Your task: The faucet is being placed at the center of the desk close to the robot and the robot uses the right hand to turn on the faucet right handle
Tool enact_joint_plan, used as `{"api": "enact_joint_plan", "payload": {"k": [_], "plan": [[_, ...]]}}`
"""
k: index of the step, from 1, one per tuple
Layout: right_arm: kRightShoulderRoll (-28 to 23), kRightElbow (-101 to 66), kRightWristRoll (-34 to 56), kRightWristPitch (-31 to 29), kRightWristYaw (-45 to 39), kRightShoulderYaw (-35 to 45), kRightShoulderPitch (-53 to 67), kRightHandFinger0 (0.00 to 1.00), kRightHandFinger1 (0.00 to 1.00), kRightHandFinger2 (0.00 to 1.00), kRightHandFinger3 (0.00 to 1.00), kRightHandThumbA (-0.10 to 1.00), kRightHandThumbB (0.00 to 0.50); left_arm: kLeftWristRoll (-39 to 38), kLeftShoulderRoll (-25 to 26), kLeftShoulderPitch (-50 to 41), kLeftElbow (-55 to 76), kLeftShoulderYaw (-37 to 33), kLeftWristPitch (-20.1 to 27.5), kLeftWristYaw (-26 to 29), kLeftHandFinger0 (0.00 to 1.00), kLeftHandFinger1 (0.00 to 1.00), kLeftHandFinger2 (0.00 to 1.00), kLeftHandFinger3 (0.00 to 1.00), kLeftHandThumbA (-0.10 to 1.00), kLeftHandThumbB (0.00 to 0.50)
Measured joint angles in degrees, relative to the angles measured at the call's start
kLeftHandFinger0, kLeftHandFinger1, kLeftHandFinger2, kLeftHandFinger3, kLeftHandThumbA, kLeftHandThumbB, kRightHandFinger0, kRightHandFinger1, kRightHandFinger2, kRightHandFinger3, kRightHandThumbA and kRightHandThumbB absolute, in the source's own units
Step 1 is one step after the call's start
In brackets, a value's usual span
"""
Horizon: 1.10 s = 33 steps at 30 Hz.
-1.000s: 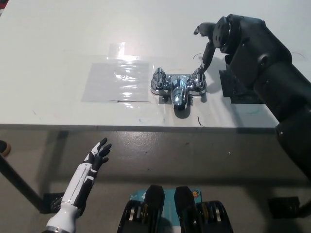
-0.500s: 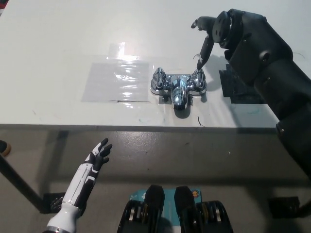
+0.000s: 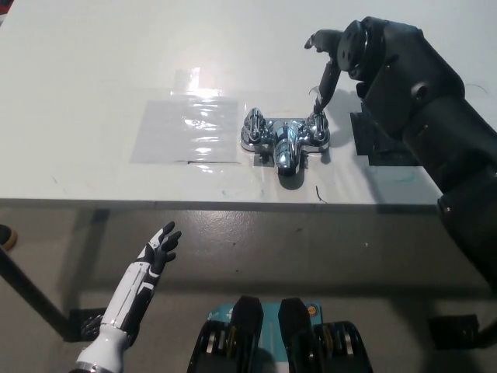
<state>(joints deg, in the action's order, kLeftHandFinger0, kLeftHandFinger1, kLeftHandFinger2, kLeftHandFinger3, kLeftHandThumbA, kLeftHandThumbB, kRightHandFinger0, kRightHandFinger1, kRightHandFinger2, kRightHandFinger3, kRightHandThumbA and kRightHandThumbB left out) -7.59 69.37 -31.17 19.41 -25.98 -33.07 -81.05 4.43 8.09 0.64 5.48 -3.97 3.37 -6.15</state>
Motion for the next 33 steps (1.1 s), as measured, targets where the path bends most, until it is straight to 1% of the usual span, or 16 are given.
{"api": "enact_joint_plan", "payload": {"k": [2, 4, 6, 7, 8, 11, 16, 18, 20, 23, 26, 28, 30, 33], "plan": [[0.2, 0.0, -0.1, -0.1, 0.0, -0.1, 0.0, 1.0, 1.0, 1.0, 1.0, 1.0, 0.308, 0.1, 0.0, 0.0, 0.0, 0.0, 0.0, 0.0, 1.0, 1.0, 1.0, 1.0, 1.0, 0.15], [0.5, 0.0, -0.1, -0.2, 0.1, -0.1, 0.0, 1.0, 1.0, 1.0, 1.0, 1.0, 0.332, 0.2, 0.0, 0.0, 0.0, 0.0, 0.0, 0.0, 1.0, 1.0, 1.0, 1.0, 1.0, 0.152], [0.8, 0.0, -0.2, -0.2, 0.4, -0.1, 0.0, 1.0, 1.0, 1.0, 1.0, 1.0, 0.327, 0.2, 0.0, 0.0, 0.0, 0.0, 0.0, 0.0, 1.0, 1.0, 1.0, 1.0, 1.0, 0.152], [1.0, 0.0, -0.2, -0.2, 0.5, -0.1, 0.0, 1.0, 1.0, 1.0, 1.0, 1.0, 0.309, 0.3, 0.0, 0.0, 0.0, 0.0, 0.0, 0.0, 1.0, 1.0, 1.0, 1.0, 1.0, 0.156], [1.1, 0.1, -0.1, -0.2, 0.6, 0.0, 0.0, 1.0, 1.0, 1.0, 1.0, 1.0, 0.309, 0.3, 0.0, 0.0, 0.0, 0.0, 0.0, 0.0, 1.0, 1.0, 1.0, 1.0, 1.0, 0.157], [1.4, 0.4, -0.1, -0.2, 0.8, 0.2, 0.0, 1.0, 1.0, 1.0, 1.0, 1.0, 0.327, 0.4, 0.1, 0.1, 0.0, 0.0, 0.0, 0.0, 1.0, 1.0, 1.0, 1.0, 1.0, 0.155], [1.6, 1.0, 0.1, -0.2, 1.2, 0.5, 0.0, 1.0, 1.0, 1.0, 1.0, 1.0, 0.324, 0.5, 0.1, 0.1, 0.0, -0.1, -0.1, 0.0, 1.0, 1.0, 1.0, 1.0, 1.0, 0.16], [1.6, 1.0, 0.0, -0.2, 1.2, 0.5, 0.0, 1.0, 1.0, 1.0, 1.0, 1.0, 0.343, 0.5, 0.1, 0.2, 0.1, -0.1, -0.1, 0.0, 1.0, 1.0, 1.0, 1.0, 1.0, 0.153], [1.6, 1.1, 0.1, -0.3, 1.2, 0.5, 0.0, 1.0, 1.0, 1.0, 1.0, 1.0, 0.346, 0.5, 0.1, 0.2, 0.0, -0.1, -0.1, 0.0, 1.0, 1.0, 1.0, 1.0, 1.0, 0.153], [1.6, 1.3, 0.0, -0.4, 1.2, 0.4, 0.1, 1.0, 1.0, 1.0, 1.0, 1.0, 0.342, 0.5, 0.1, 0.3, 0.1, -0.1, -0.2, 0.0, 1.0, 1.0, 1.0, 1.0, 1.0, 0.146], [1.6, 1.5, 0.0, -0.5, 1.2, 0.3, 0.3, 1.0, 1.0, 1.0, 1.0, 1.0, 0.335, 0.5, 0.1, 0.3, 0.1, -0.1, -0.2, 0.0, 1.0, 1.0, 1.0, 1.0, 1.0, 0.158], [1.6, 1.6, 0.0, -0.7, 1.2, 0.3, 0.5, 1.0, 1.0, 1.0, 1.0, 1.0, 0.331, 0.5, 0.1, 0.3, 0.3, -0.1, -0.4, 0.0, 1.0, 1.0, 1.0, 1.0, 1.0, 0.158], [1.7, 1.8, 0.0, -0.7, 1.2, 0.3, 0.6, 1.0, 1.0, 1.0, 1.0, 1.0, 0.323, 0.5, 0.1, 0.3, 0.6, -0.1, -0.8, 0.0, 1.0, 1.0, 1.0, 1.0, 1.0, 0.147], [1.7, 1.9, 0.0, -0.8, 1.3, 0.3, 1.0, 1.0, 1.0, 1.0, 1.0, 1.0, 0.317, 0.5, 0.1, 0.3, 0.6, -0.1, -1.1, 0.0, 1.0, 1.0, 1.0, 1.0, 1.0, 0.149]]}}
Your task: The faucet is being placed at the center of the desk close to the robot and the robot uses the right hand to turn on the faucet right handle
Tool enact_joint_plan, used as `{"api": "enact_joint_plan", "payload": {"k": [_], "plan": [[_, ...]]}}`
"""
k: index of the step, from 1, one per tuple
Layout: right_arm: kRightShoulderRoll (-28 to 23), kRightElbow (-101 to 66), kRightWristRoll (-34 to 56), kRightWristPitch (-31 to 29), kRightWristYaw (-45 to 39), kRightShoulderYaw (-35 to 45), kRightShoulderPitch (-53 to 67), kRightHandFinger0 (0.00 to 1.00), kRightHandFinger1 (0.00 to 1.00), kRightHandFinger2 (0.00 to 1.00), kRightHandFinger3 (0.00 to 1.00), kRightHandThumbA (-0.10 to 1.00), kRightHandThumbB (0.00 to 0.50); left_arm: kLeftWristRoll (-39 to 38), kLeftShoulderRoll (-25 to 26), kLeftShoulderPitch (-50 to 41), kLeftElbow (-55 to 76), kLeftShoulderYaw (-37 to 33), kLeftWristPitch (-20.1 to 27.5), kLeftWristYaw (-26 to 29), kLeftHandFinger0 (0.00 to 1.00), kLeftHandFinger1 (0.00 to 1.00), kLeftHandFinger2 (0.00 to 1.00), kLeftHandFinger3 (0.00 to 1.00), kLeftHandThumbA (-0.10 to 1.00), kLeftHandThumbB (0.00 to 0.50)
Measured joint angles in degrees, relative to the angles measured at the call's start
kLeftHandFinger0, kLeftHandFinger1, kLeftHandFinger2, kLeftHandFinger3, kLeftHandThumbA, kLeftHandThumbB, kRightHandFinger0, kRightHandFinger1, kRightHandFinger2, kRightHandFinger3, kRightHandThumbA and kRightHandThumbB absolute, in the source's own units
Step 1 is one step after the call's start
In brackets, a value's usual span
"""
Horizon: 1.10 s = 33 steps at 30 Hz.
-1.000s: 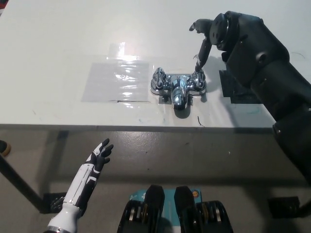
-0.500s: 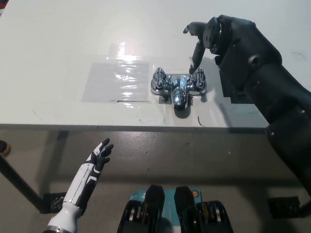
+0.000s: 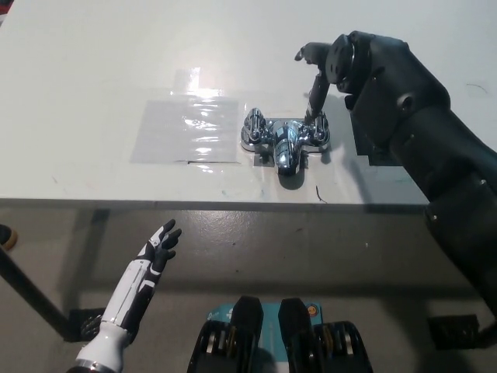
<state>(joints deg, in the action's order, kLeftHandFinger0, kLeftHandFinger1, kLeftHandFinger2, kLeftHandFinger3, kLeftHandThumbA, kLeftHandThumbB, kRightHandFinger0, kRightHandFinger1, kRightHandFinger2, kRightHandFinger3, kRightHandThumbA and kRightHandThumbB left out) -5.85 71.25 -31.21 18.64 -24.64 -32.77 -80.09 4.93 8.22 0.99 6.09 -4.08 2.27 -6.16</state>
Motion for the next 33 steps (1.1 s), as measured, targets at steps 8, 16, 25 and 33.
{"api": "enact_joint_plan", "payload": {"k": [8, 16, 25, 33], "plan": [[0.5, 0.3, 0.1, 0.0, 0.7, 0.2, 2.4, 1.0, 1.0, 1.0, 1.0, 1.0, 0.343, 0.0, 0.0, 0.4, 0.0, 0.0, -0.2, 0.0, 1.0, 1.0, 1.0, 1.0, 1.0, 0.146], [1.2, 1.0, 0.2, 0.0, 1.7, 0.4, 3.0, 1.0, 1.0, 1.0, 1.0, 1.0, 0.36, 0.0, 0.0, 0.6, 0.0, 0.0, -0.2, 0.0, 1.0, 1.0, 1.0, 1.0, 1.0, 0.15], [1.2, 1.9, 0.2, 0.0, 3.1, 0.5, 3.3, 1.0, 1.0, 1.0, 1.0, 1.0, 0.321, -0.1, 0.0, 0.6, 0.0, 0.0, -0.5, 0.0, 1.0, 1.0, 1.0, 1.0, 1.0, 0.158], [-0.2, 2.4, 0.1, -0.1, 3.8, 0.0, 3.3, 1.0, 1.0, 1.0, 1.0, 1.0, 0.318, -0.1, 0.0, 0.8, 0.0, 0.1, -0.5, 0.0, 1.0, 1.0, 1.0, 1.0, 1.0, 0.159]]}}
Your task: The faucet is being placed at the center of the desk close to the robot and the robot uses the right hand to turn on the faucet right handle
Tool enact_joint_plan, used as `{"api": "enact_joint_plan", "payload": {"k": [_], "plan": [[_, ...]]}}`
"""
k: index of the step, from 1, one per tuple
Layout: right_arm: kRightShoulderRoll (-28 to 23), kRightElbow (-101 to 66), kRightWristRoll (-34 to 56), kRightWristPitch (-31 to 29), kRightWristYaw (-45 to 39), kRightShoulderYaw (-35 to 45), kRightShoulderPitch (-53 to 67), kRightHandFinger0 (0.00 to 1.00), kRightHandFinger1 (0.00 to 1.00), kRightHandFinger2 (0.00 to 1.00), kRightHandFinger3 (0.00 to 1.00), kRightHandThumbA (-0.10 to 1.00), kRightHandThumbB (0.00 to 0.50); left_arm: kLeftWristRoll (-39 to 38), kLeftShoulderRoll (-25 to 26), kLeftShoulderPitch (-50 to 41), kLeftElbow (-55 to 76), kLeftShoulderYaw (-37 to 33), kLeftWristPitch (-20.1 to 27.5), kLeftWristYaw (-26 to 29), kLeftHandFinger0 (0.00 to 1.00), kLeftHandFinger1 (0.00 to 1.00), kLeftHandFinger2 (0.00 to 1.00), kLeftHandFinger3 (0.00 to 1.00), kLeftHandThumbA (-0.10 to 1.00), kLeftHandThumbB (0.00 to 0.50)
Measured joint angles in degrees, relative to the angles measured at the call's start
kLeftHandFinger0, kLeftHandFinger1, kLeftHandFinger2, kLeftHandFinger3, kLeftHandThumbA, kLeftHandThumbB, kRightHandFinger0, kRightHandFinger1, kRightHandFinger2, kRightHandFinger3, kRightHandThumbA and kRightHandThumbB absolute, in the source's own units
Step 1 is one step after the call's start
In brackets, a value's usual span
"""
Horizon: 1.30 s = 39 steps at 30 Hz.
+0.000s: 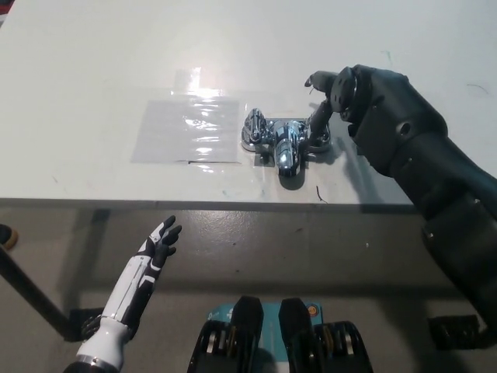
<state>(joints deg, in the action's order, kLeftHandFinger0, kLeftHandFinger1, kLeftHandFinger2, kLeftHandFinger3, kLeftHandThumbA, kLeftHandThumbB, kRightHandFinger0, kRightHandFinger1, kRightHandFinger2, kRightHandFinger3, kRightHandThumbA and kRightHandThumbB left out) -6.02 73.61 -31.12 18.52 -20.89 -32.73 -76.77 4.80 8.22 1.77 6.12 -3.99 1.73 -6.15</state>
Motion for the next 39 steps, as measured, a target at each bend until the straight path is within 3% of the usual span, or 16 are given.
{"api": "enact_joint_plan", "payload": {"k": [5, 15, 17, 20, 31, 39], "plan": [[-1.9, 0.0, -0.5, -0.3, 0.2, -0.8, 0.0, 1.0, 1.0, 1.0, 1.0, 1.0, 0.319, 0.0, 0.0, 0.0, 0.0, 0.0, 0.0, 0.0, 1.0, 1.0, 1.0, 1.0, 1.0, 0.121], [-3.2, 0.1, -1.1, -1.8, 0.2, -1.3, 0.0, 1.0, 1.0, 1.0, 1.0, 1.0, 0.332, 0.0, 0.0, 0.1, 0.0, 0.0, 0.0, 0.0, 1.0, 1.0, 1.0, 1.0, 1.0, 0.133], [-3.4, 0.2, -1.1, -1.9, 0.2, -1.3, -0.1, 1.0, 1.0, 1.0, 1.0, 1.0, 0.354, 0.0, 0.0, 0.1, 0.0, 0.0, -0.1, 0.0, 1.0, 1.0, 1.0, 1.0, 1.0, 0.142], [-3.7, 0.2, -1.1, -1.9, 0.2, -1.2, 0.0, 1.0, 1.0, 1.0, 1.0, 1.0, 0.341, 0.0, 0.1, 0.2, 0.0, 0.0, -0.3, 0.0, 1.0, 1.0, 1.0, 1.0, 1.0, 0.145], [-4.4, 0.4, -1.3, -2.0, 0.1, -2.1, -0.3, 1.0, 1.0, 1.0, 1.0, 0.99, 0.418, 0.0, 0.1, 0.7, 0.0, 0.0, -0.3, 0.0, 1.0, 1.0, 1.0, 1.0, 1.0, 0.144], [-4.6, 1.2, -1.5, -2.6, -0.7, -3.8, -1.0, 1.0, 1.0, 1.0, 1.0, 0.86, 0.459, 0.0, 0.1, 0.9, 0.0, 0.0, -0.4, 0.0, 1.0, 1.0, 1.0, 1.0, 1.0, 0.168]]}}
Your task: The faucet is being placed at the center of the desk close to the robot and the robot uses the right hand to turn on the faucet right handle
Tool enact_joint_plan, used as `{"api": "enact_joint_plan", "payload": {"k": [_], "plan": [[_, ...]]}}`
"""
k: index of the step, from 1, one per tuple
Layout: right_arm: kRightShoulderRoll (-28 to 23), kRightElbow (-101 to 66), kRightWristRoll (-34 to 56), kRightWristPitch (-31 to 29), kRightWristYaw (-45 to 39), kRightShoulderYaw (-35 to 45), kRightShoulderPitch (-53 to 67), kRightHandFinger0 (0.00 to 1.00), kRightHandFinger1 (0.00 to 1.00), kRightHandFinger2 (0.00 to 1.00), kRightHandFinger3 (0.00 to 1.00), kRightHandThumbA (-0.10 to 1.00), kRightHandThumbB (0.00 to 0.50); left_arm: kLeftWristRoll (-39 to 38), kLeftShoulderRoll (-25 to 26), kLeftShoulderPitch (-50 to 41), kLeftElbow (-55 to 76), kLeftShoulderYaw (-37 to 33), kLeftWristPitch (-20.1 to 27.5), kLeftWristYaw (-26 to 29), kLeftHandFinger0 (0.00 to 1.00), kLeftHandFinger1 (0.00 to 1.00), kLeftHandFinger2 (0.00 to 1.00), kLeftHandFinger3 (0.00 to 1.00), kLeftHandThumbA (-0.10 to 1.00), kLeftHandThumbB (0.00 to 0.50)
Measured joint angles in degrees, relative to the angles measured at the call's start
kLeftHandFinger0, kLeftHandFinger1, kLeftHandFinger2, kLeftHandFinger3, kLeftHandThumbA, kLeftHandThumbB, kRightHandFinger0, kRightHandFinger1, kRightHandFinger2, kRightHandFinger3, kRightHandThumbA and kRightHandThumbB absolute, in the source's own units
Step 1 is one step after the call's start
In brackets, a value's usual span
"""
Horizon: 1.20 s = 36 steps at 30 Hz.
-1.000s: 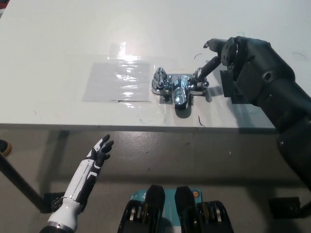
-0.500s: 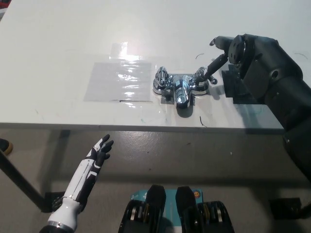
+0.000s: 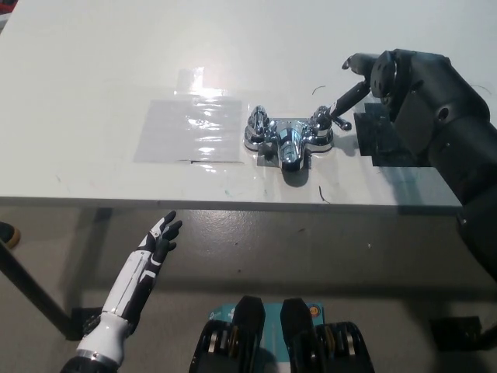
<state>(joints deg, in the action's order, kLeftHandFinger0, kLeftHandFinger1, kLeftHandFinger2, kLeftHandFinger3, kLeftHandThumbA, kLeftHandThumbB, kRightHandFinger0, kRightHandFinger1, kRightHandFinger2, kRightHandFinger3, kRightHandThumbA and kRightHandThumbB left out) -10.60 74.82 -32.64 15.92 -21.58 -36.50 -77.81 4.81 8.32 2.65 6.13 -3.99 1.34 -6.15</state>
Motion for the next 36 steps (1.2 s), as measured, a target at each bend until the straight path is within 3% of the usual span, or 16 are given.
{"api": "enact_joint_plan", "payload": {"k": [3, 6, 15, 18, 27, 30, 36], "plan": [[0.0, 0.3, -0.2, -0.4, -0.2, -0.6, -0.2, 1.0, 1.0, 1.0, 1.0, 0.8, 0.48, 0.0, 0.0, 0.0, 0.0, 0.0, -0.1, 0.0, 1.0, 1.0, 1.0, 1.0, 1.0, 0.158], [-0.1, 0.4, -0.5, -0.9, -0.2, -1.0, -0.2, 1.0, 1.0, 1.0, 1.0, 0.81, 0.5, 0.1, 0.0, 0.0, 0.0, 0.0, -0.1, 0.0, 1.0, 1.0, 1.0, 1.0, 1.0, 0.152], [-0.3, 1.3, -1.2, -2.8, -0.6, -3.8, -0.8, 1.0, 1.0, 1.0, 1.0, 0.81, 0.5, 0.1, 0.1, 1.0, 0.0, 0.0, -0.2, 0.0, 1.0, 1.0, 1.0, 1.0, 1.0, 0.139], [-0.3, 1.7, -1.5, -3.3, -1.1, -4.4, -1.0, 1.0, 1.0, 1.0, 1.0, 0.74, 0.5, 0.1, 0.1, 1.1, 0.0, 0.0, -0.2, 0.0, 1.0, 1.0, 1.0, 1.0, 1.0, 0.137], [-1.3, 2.8, -2.2, -4.8, -3.8, -6.2, -1.6, 1.0, 1.0, 1.0, 1.0, 0.66, 0.5, 0.1, 0.3, 1.4, 0.0, -0.1, -0.5, 0.0, 1.0, 1.0, 1.0, 1.0, 1.0, 0.168], [-1.6, 3.0, -2.6, -5.2, -4.0, -6.9, -1.6, 1.0, 1.0, 1.0, 1.0, 0.61, 0.5, 0.1, 0.4, 1.7, 0.0, -0.1, -0.5, 0.0, 1.0, 1.0, 1.0, 1.0, 1.0, 0.153], [-2.8, 3.0, -3.2, -6.1, -3.9, -7.4, -1.6, 1.0, 1.0, 1.0, 1.0, 0.63, 0.5, 0.1, 0.5, 1.9, 0.0, -0.3, -0.5, 0.0, 1.0, 1.0, 1.0, 1.0, 1.0, 0.137]]}}
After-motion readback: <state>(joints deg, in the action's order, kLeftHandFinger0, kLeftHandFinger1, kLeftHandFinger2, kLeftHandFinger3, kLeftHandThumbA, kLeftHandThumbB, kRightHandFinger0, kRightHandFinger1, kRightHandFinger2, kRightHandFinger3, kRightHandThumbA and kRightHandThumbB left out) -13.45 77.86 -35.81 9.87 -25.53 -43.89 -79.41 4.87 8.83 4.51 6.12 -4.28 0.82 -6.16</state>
